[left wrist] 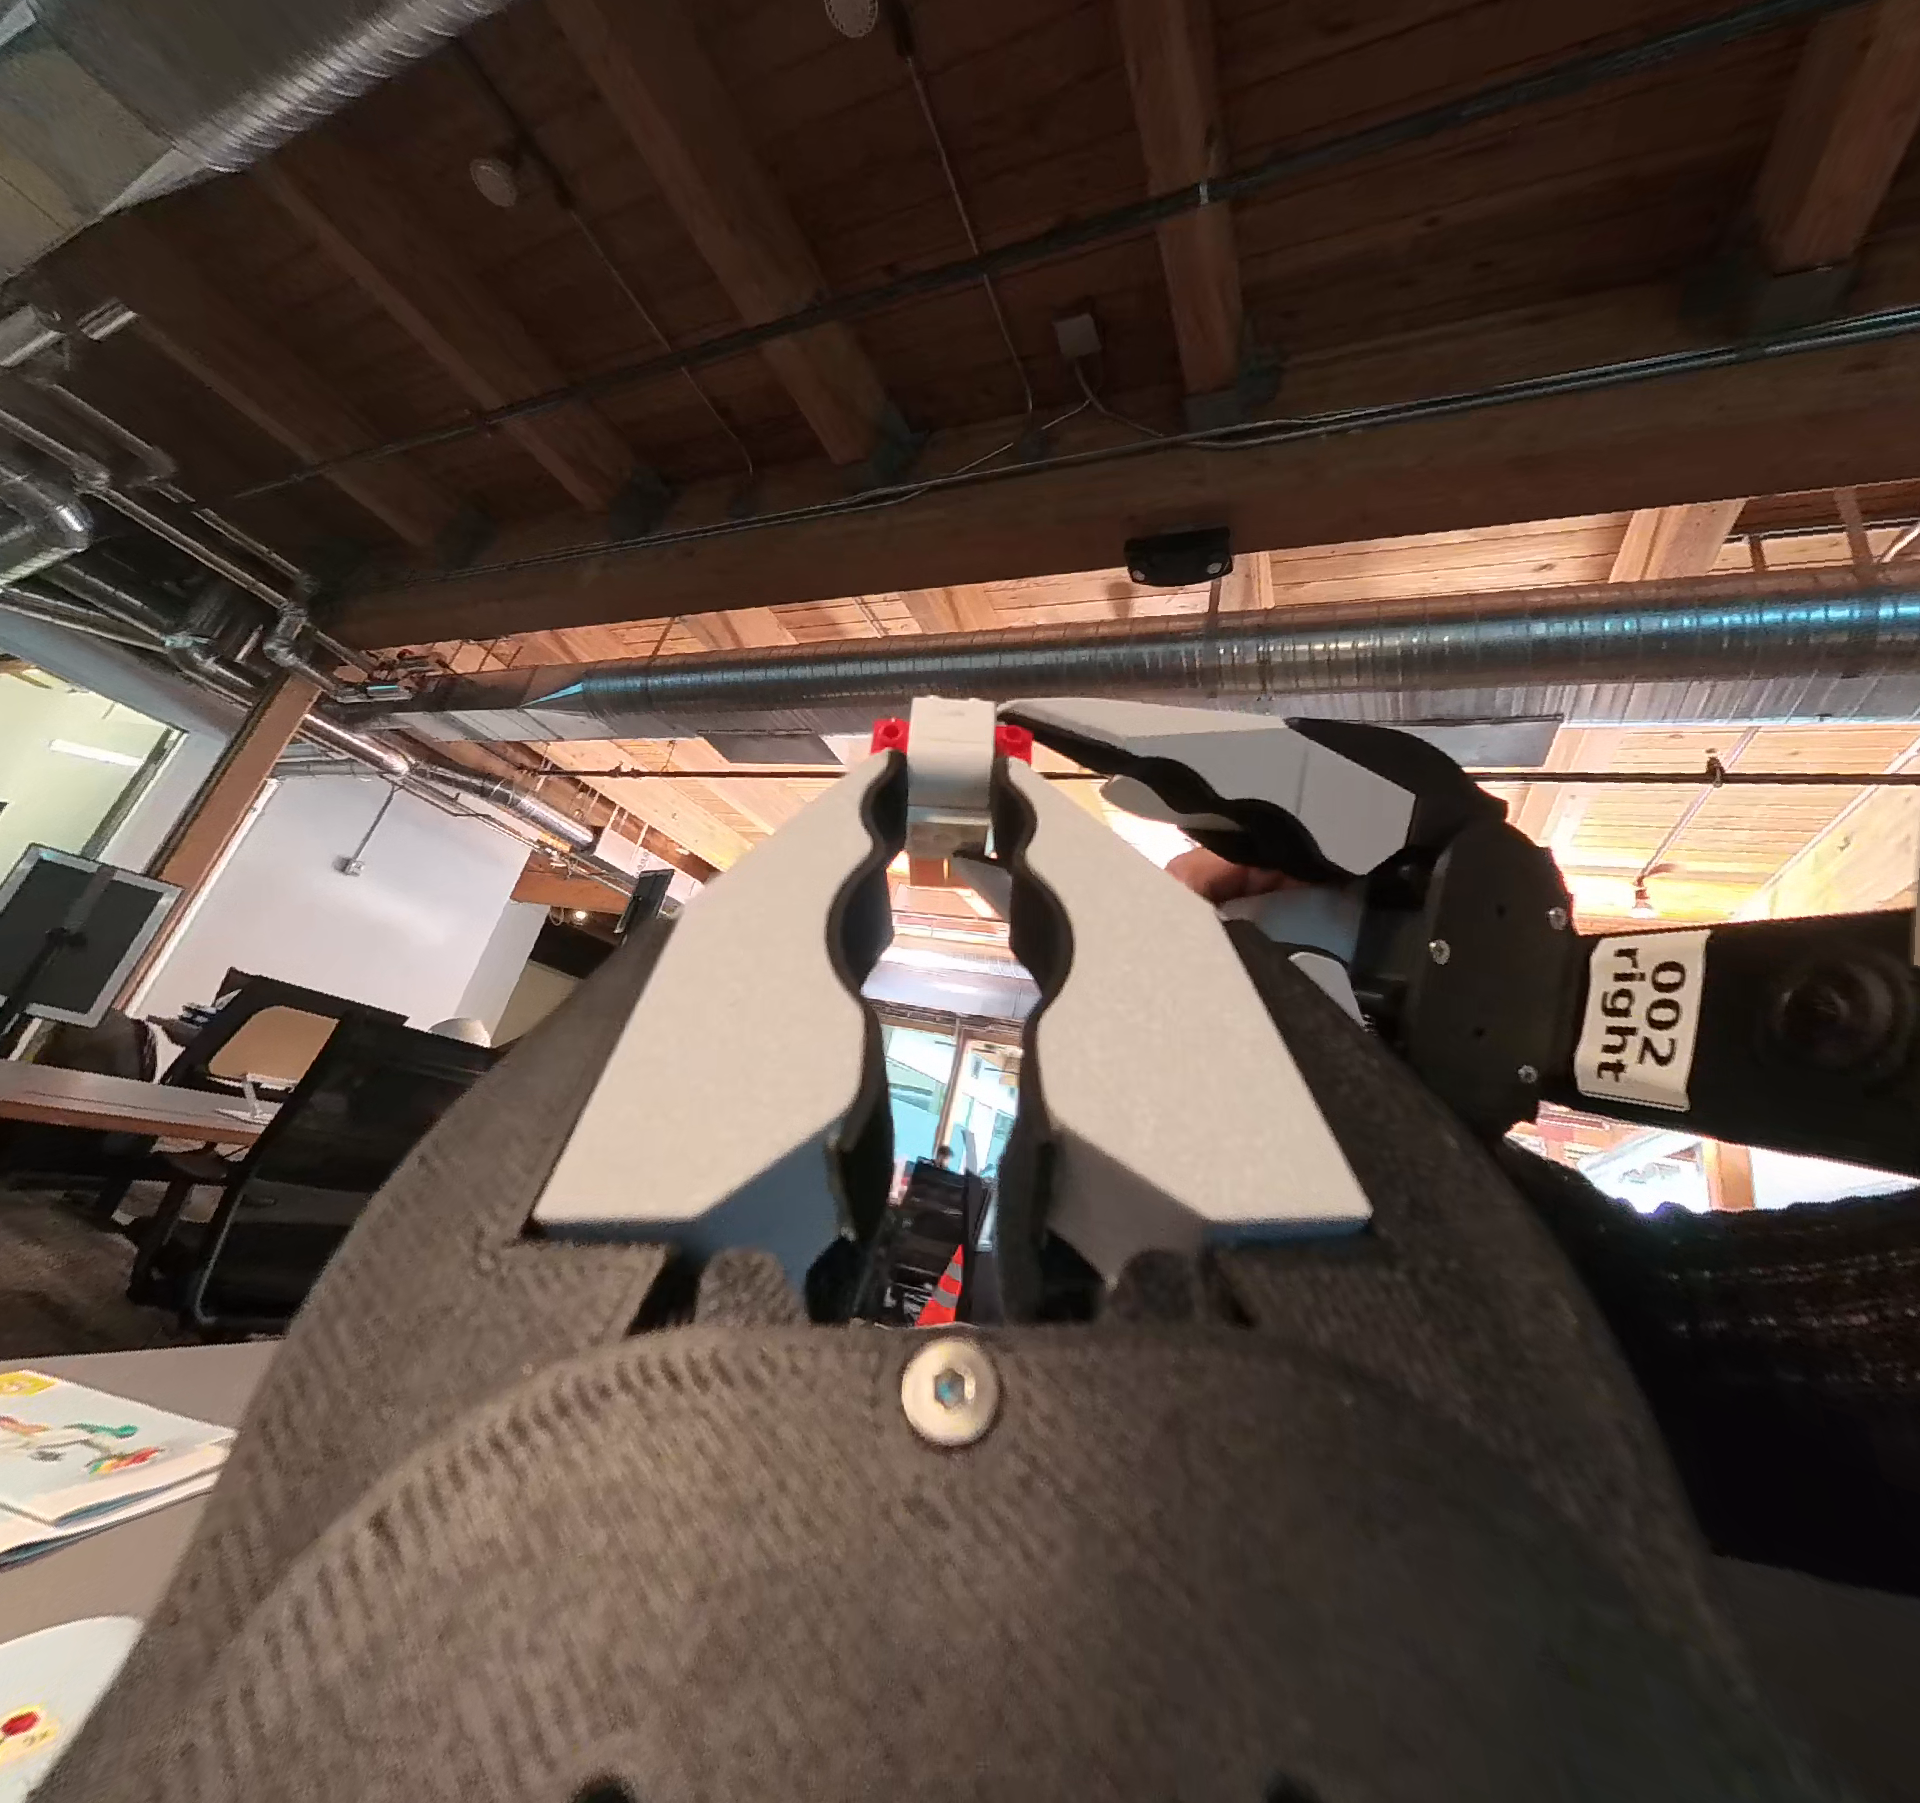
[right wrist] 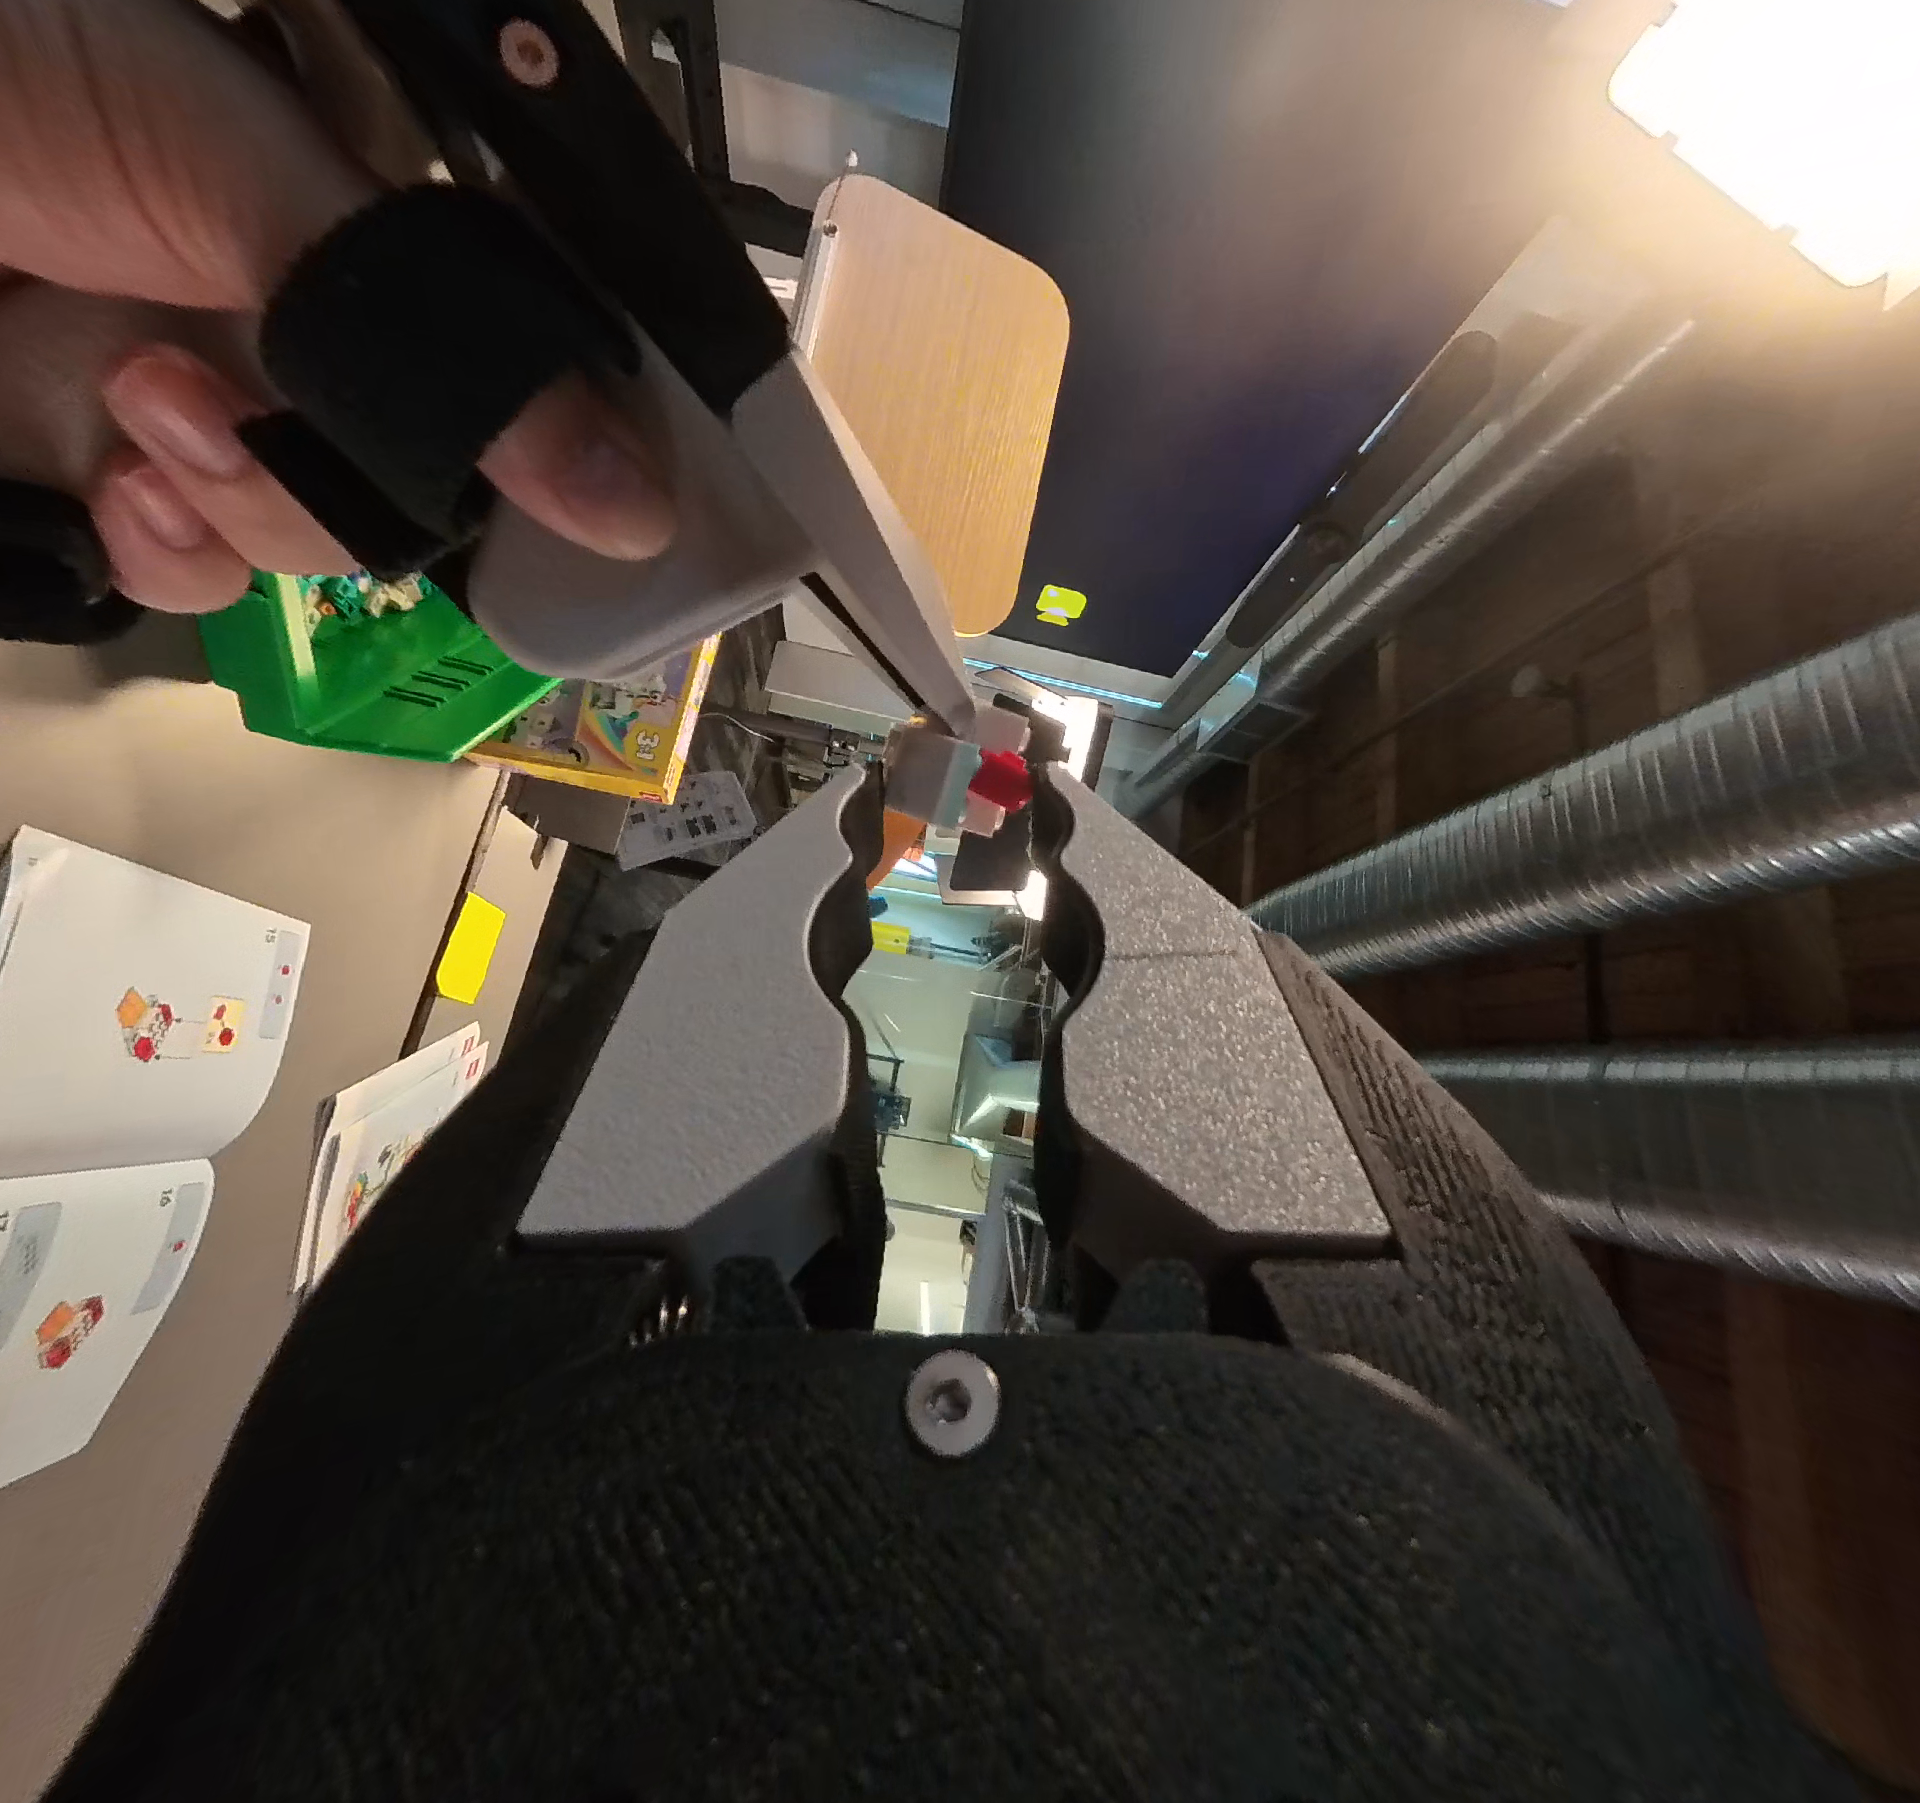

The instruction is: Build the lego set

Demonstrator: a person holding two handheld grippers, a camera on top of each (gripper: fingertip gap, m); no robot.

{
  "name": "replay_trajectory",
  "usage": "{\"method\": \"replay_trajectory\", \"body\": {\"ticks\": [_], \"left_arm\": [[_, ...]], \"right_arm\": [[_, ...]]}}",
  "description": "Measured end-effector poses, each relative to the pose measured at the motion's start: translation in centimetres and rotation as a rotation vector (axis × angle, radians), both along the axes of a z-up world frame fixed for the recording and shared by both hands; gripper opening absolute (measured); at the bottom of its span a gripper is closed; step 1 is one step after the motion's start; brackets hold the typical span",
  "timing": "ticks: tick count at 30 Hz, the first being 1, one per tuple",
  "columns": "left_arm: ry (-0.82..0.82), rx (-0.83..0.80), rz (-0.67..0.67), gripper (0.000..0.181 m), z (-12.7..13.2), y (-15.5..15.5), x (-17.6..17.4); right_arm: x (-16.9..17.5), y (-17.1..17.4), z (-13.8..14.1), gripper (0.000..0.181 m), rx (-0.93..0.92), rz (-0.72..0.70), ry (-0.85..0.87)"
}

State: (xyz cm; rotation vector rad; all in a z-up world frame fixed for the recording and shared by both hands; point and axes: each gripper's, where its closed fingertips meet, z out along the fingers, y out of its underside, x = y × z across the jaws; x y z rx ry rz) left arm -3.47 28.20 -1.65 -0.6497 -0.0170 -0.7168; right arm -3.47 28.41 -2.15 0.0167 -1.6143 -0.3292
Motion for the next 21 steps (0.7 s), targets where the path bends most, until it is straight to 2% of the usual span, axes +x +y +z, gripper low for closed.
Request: {"method": "replay_trajectory", "body": {"ticks": [8, 21], "left_arm": [[0.024, 0.002, 0.0, 0.015, 0.1, -0.2, 0.4], [0.061, -0.027, 0.012, 0.016, -0.2, 0.2, 1.1]], "right_arm": [[0.5, -0.2, 0.2, 0.025, 0.012, 0.022, 0.001], [1.1, 0.1, 0.0, 0.026, 0.149, 0.009, -0.041]]}}
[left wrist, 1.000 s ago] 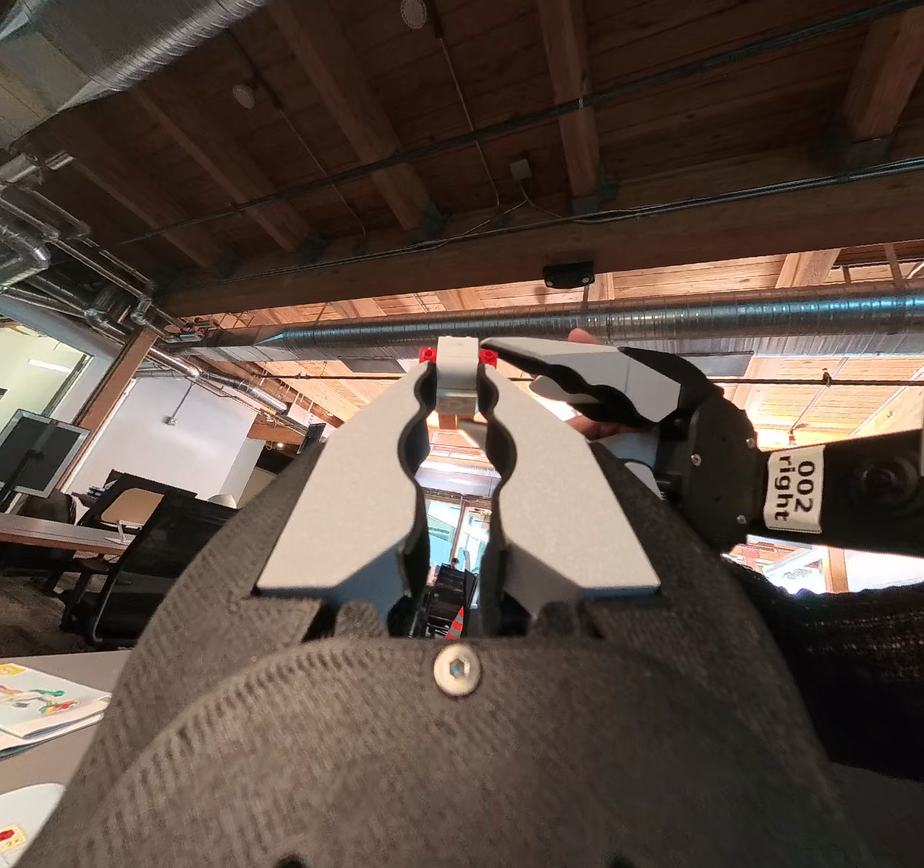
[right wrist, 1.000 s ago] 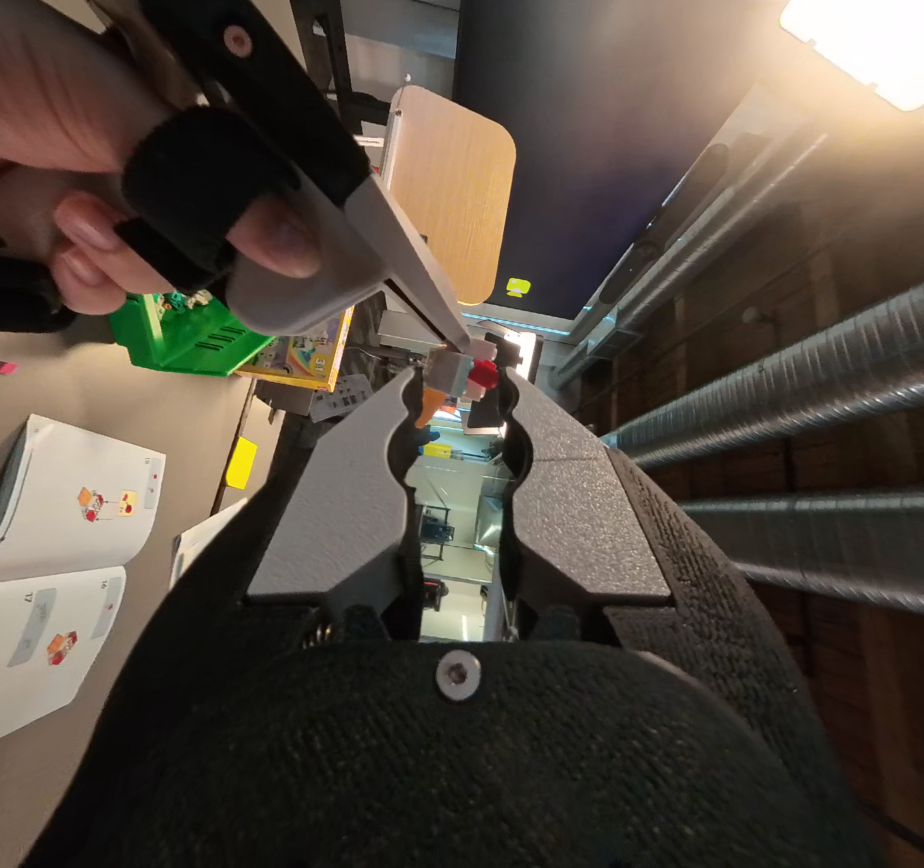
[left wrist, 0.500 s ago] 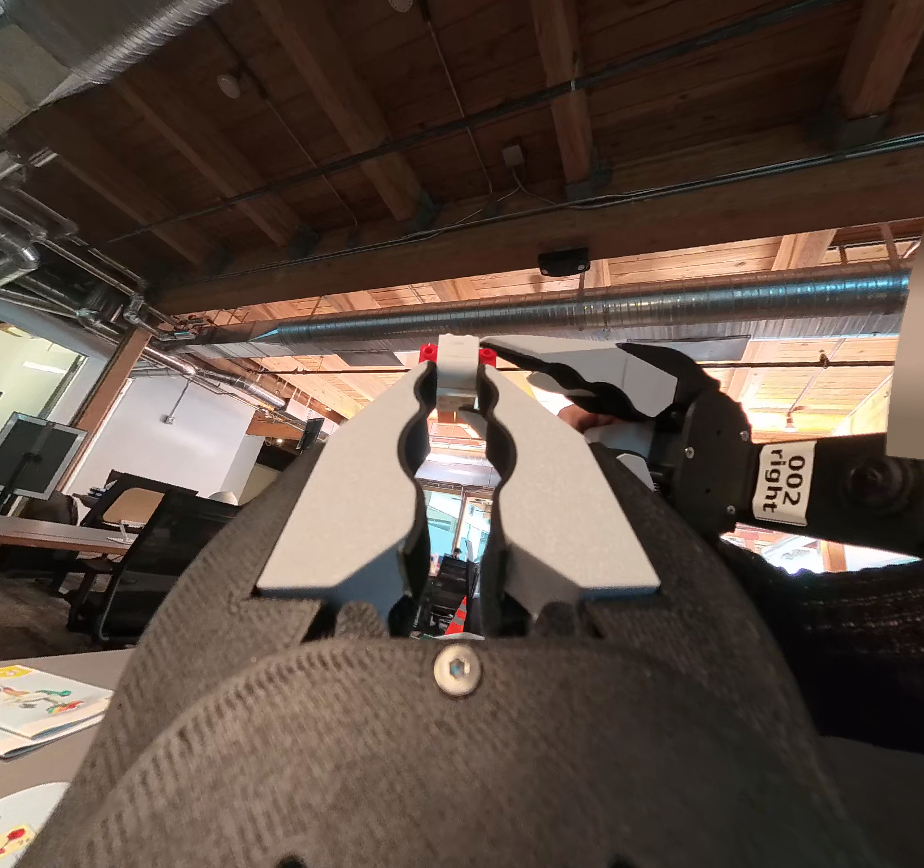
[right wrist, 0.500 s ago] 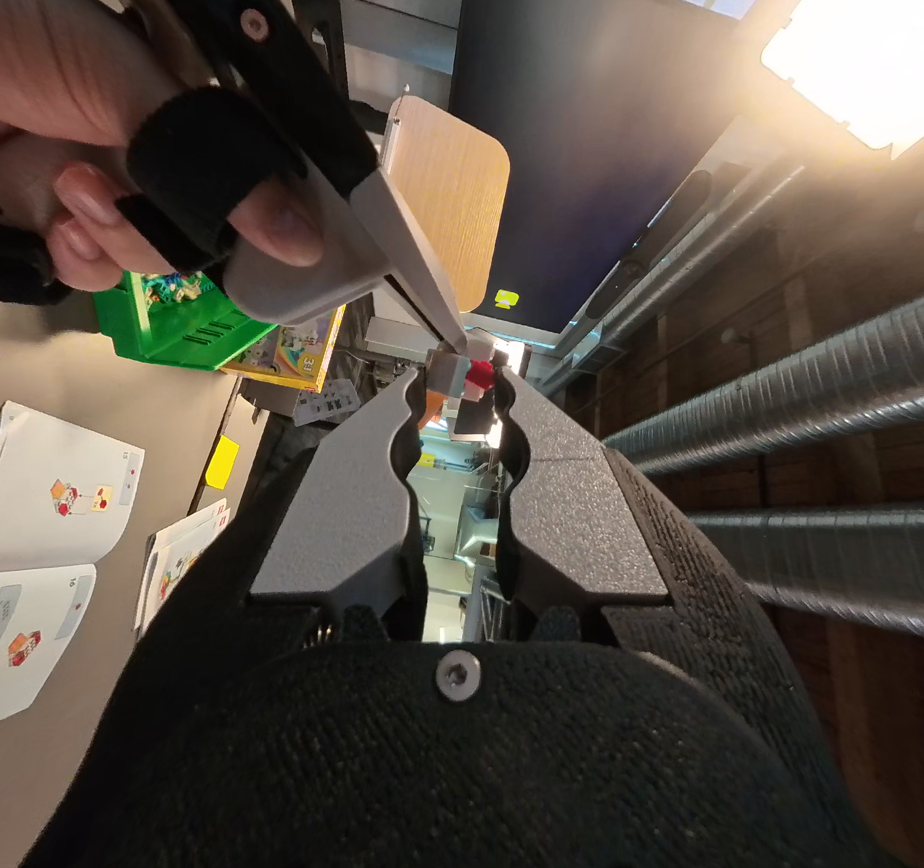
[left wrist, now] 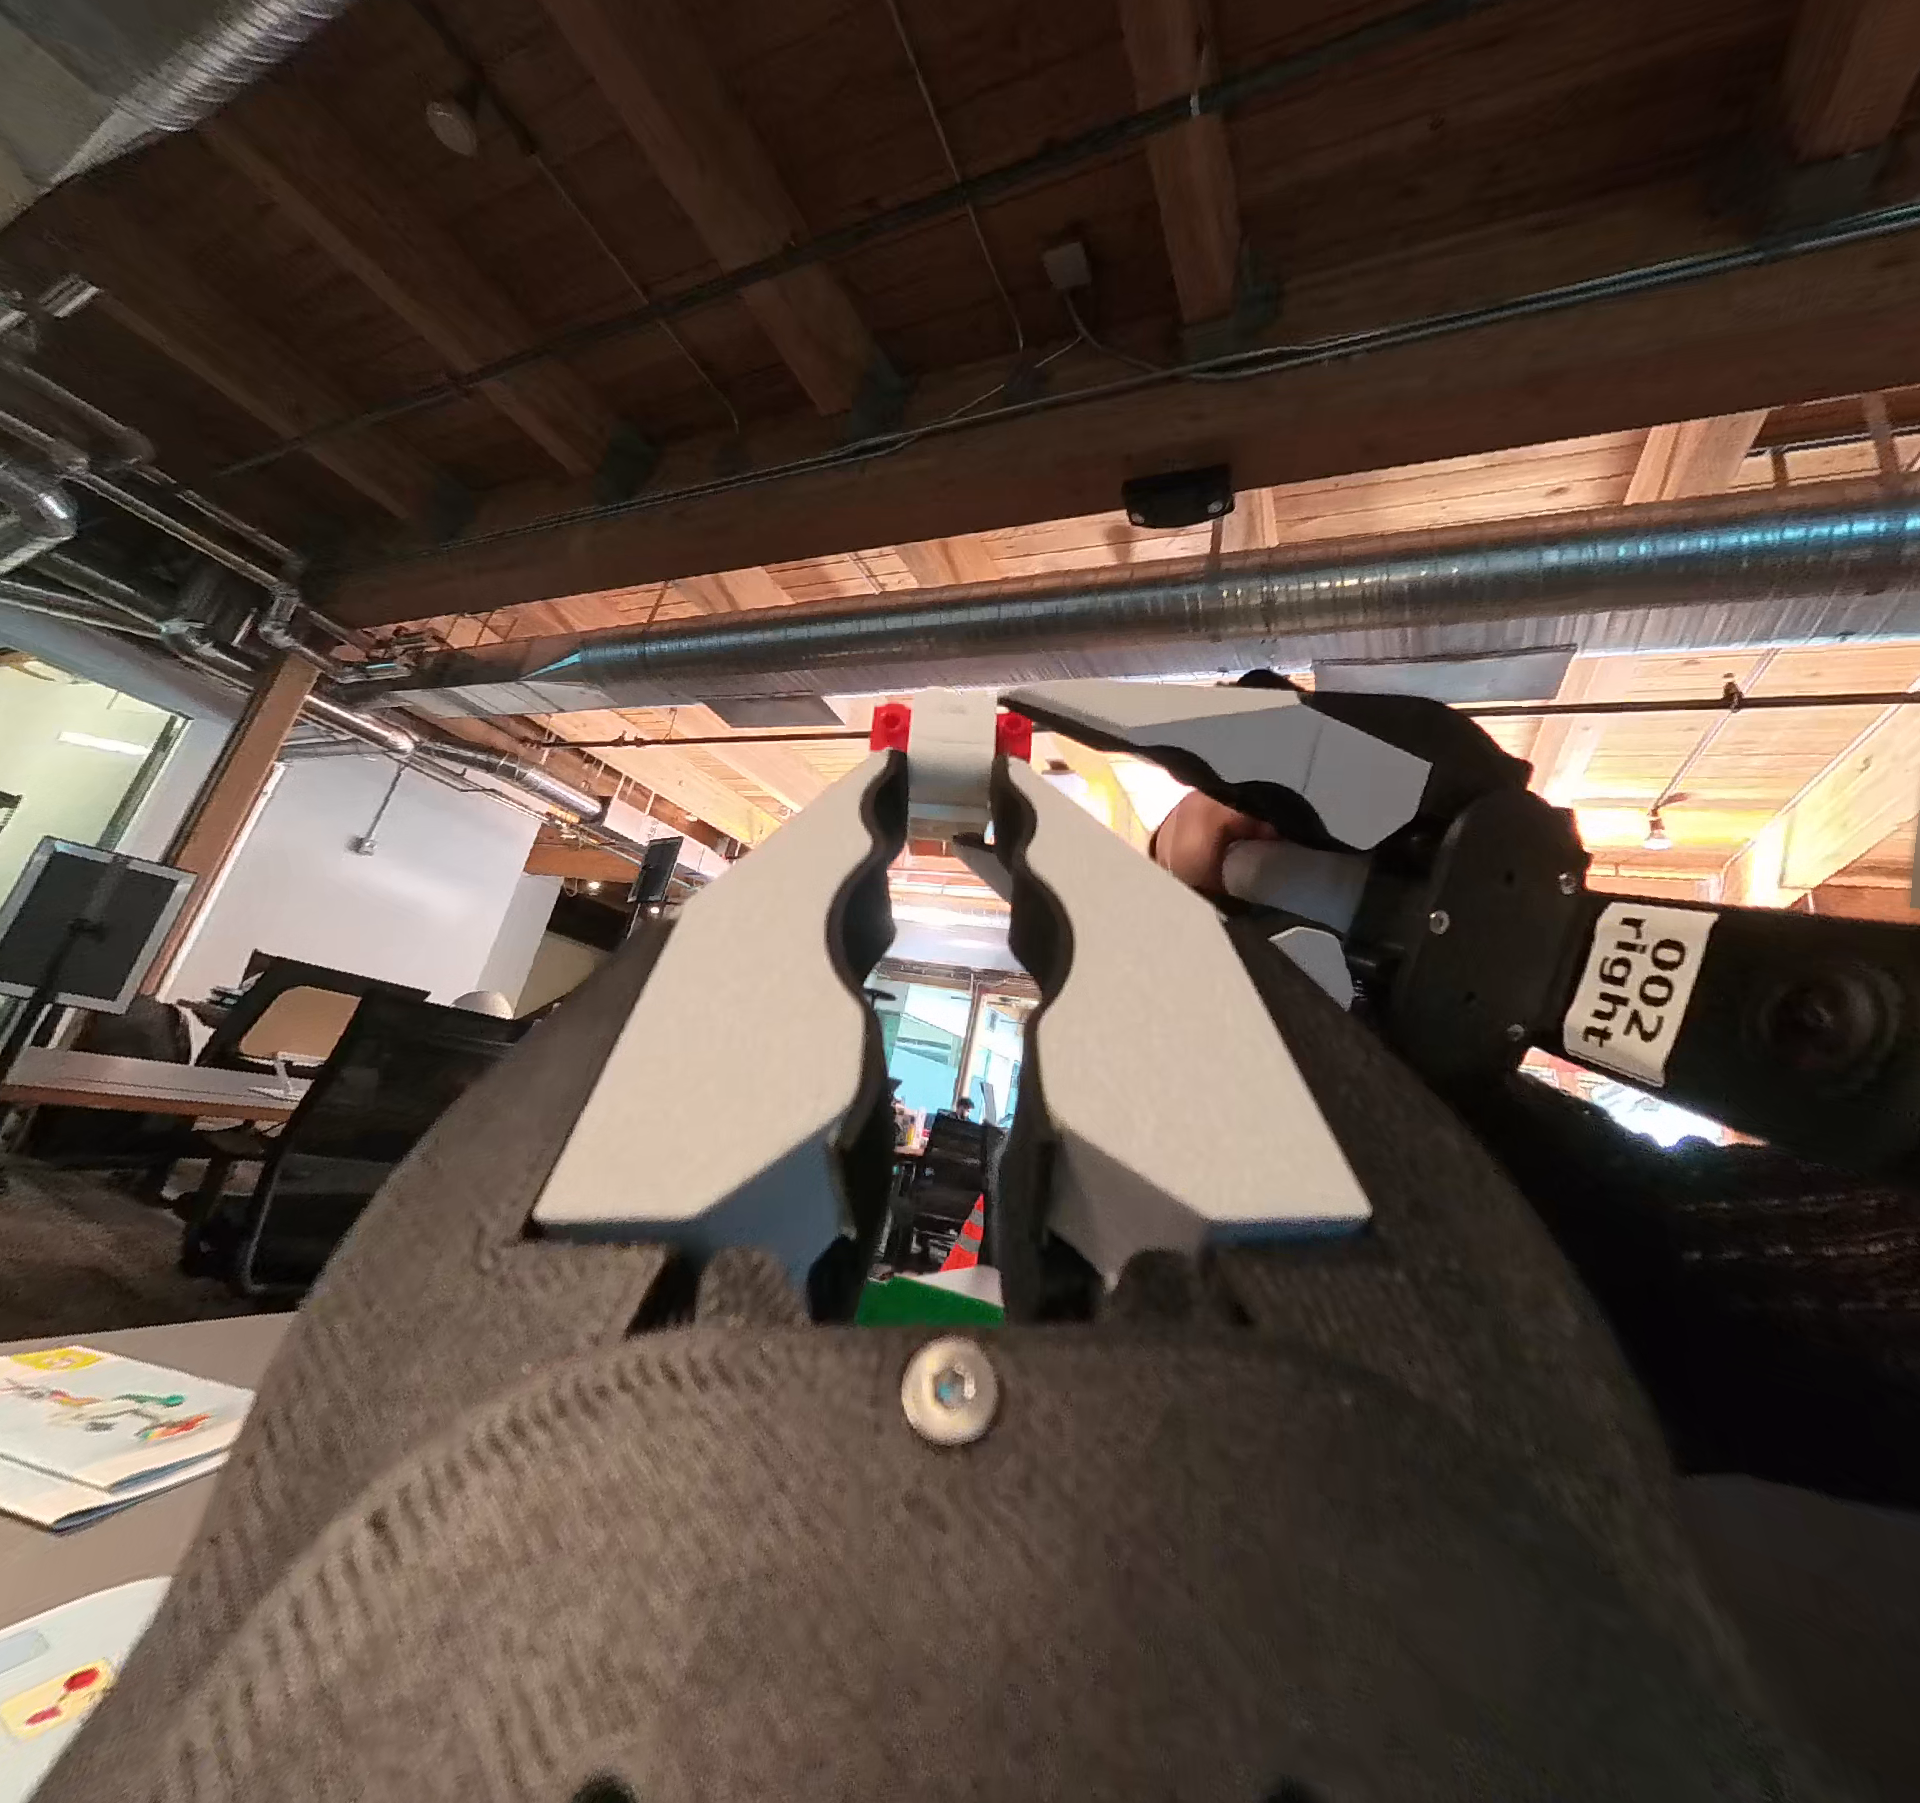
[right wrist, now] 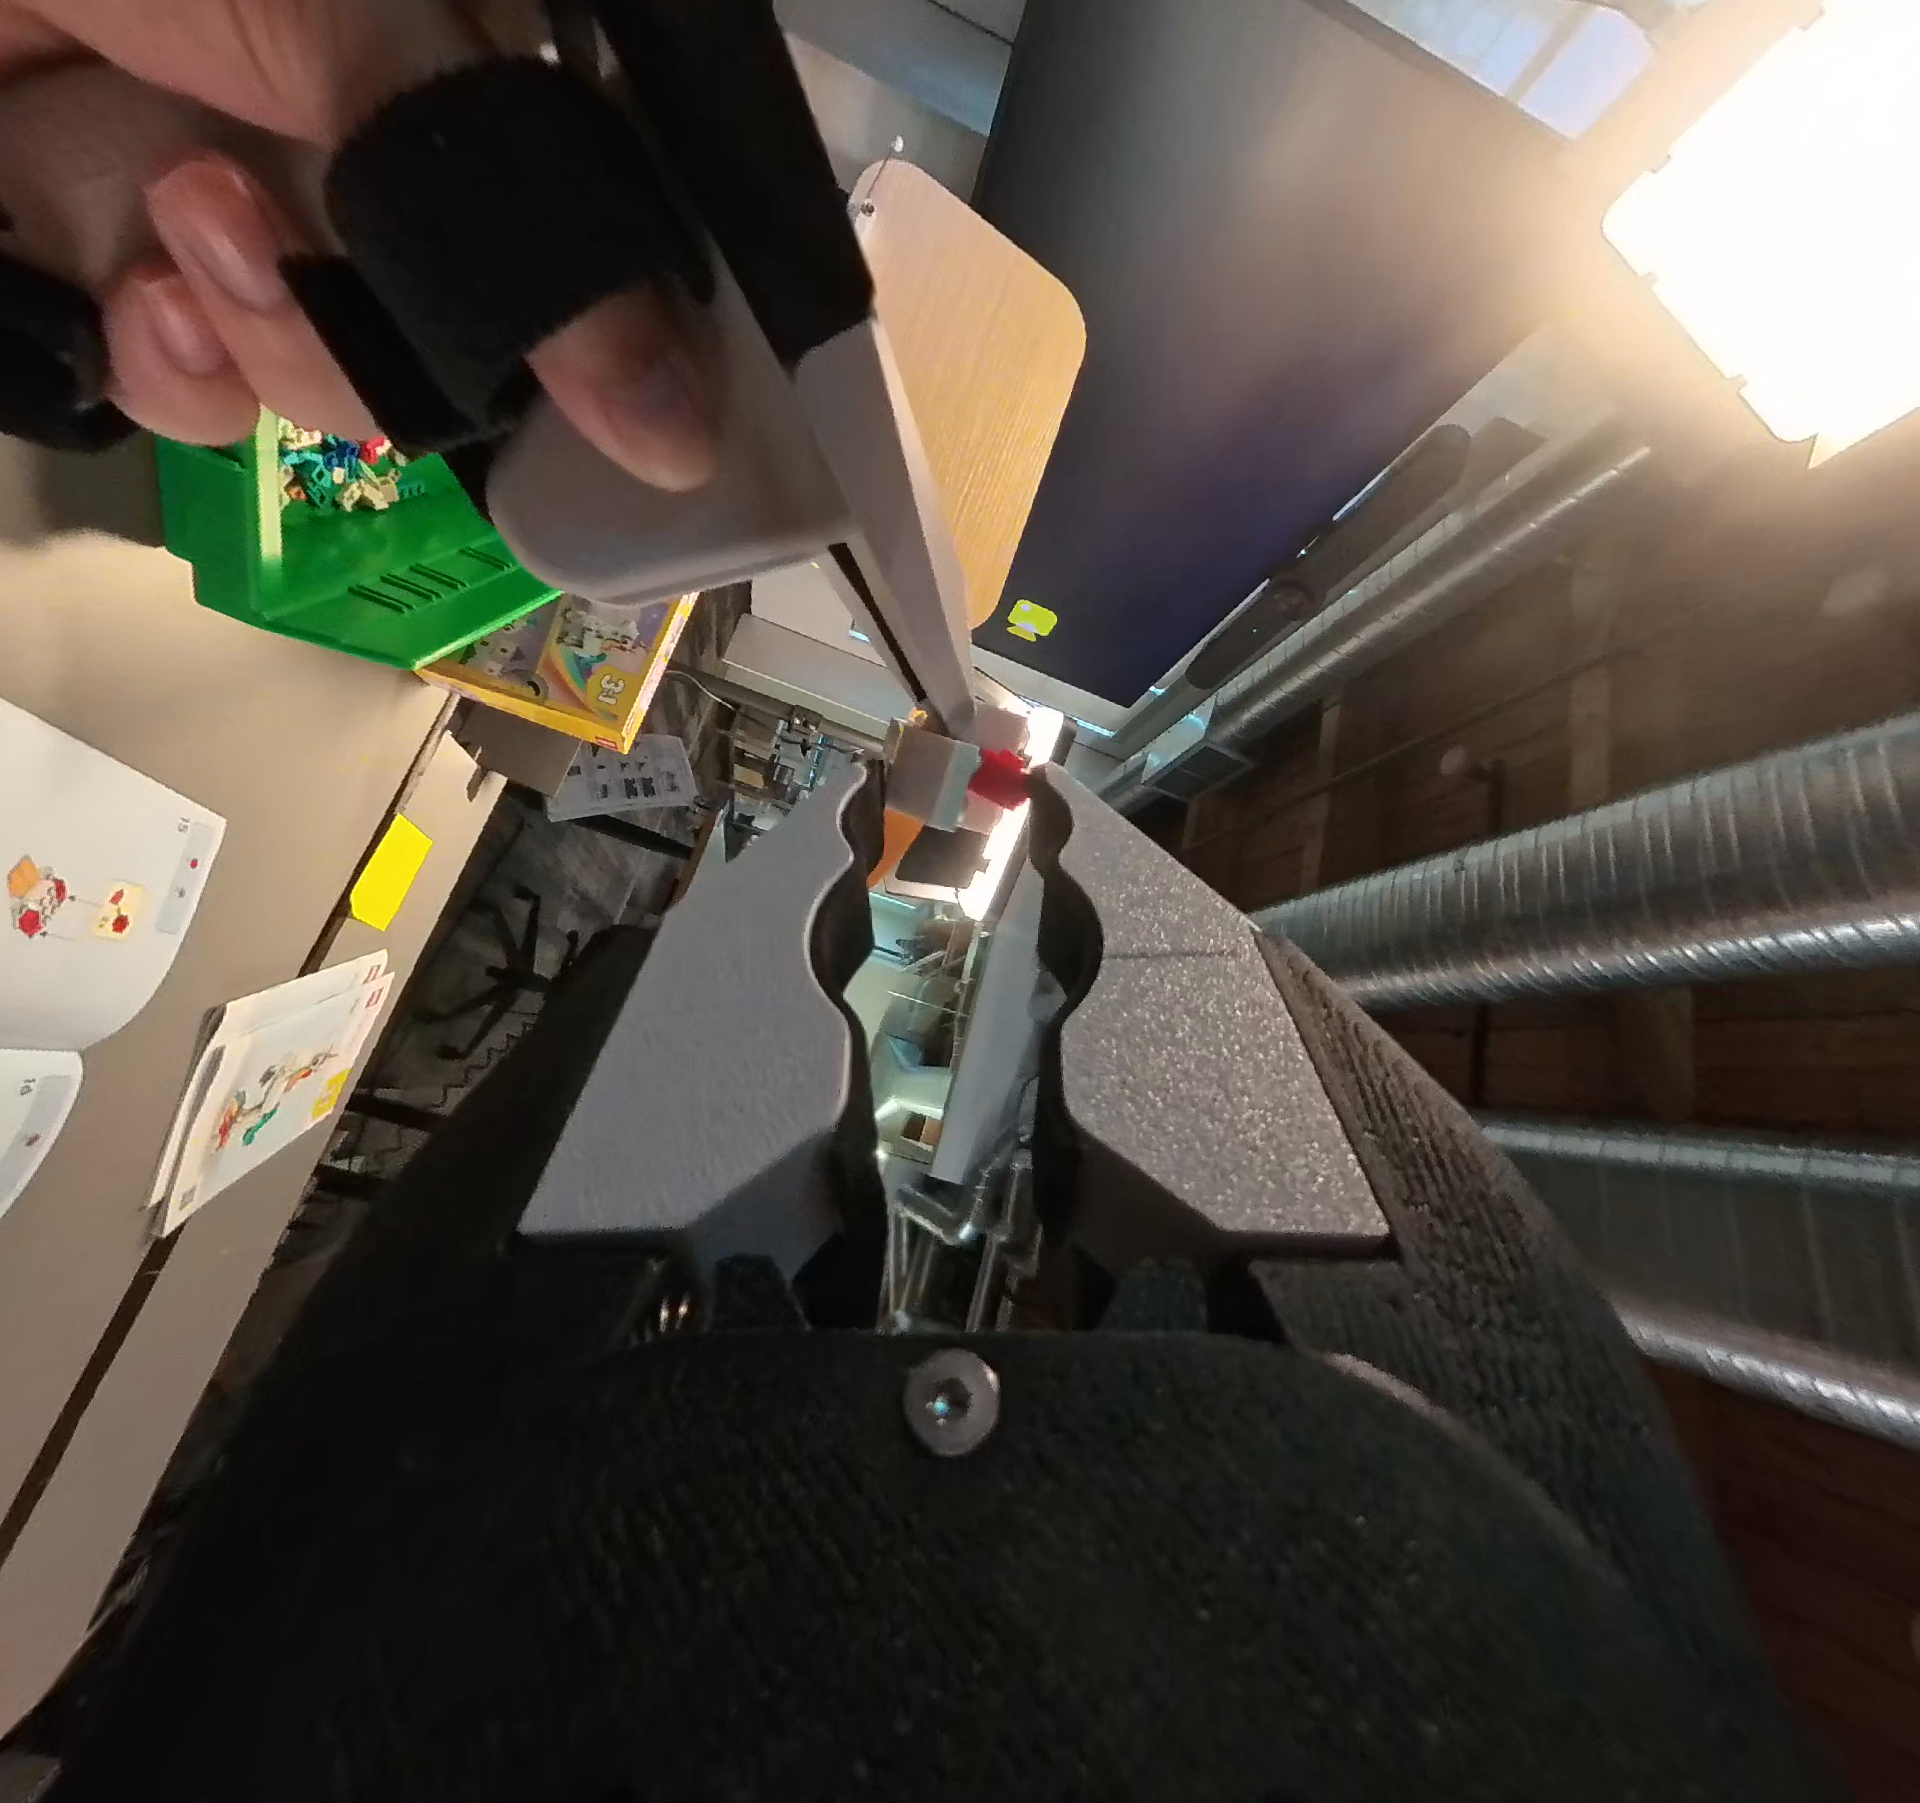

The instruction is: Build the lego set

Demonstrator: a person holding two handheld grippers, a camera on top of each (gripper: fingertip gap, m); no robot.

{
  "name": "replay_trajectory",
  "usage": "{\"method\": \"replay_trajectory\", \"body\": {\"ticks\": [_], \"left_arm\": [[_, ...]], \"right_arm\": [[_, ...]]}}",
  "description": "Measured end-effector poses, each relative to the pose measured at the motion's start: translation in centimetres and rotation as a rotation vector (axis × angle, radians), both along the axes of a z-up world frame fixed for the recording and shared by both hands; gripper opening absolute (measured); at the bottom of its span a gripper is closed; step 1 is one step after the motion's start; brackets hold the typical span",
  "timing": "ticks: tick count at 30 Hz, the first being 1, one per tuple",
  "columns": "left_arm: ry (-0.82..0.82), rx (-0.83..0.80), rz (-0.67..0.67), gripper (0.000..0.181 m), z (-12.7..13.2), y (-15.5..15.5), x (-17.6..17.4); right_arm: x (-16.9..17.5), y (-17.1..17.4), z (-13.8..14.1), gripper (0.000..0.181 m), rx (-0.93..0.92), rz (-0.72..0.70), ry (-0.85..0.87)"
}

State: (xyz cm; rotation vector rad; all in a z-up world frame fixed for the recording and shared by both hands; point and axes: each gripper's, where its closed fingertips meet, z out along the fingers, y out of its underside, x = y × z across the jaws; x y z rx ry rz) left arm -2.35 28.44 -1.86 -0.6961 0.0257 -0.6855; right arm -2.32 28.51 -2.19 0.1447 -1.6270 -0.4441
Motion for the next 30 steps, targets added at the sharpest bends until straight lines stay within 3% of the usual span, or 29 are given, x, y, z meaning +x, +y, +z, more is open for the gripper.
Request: {"method": "replay_trajectory", "body": {"ticks": [10, 24, 30], "left_arm": [[0.013, -0.033, -0.009, 0.015, -0.4, 0.6, 0.3], [0.067, -0.083, -0.151, 0.015, -0.3, 3.8, 2.7], [0.086, -0.108, -0.163, 0.015, -0.8, 3.9, 3.0]], "right_arm": [[0.3, 0.6, -0.4, 0.026, 0.015, -0.026, 0.01], [2.7, 3.8, -0.3, 0.026, 0.026, -0.185, 0.004], [2.9, 3.9, -0.7, 0.026, 0.036, -0.189, -0.009]]}}
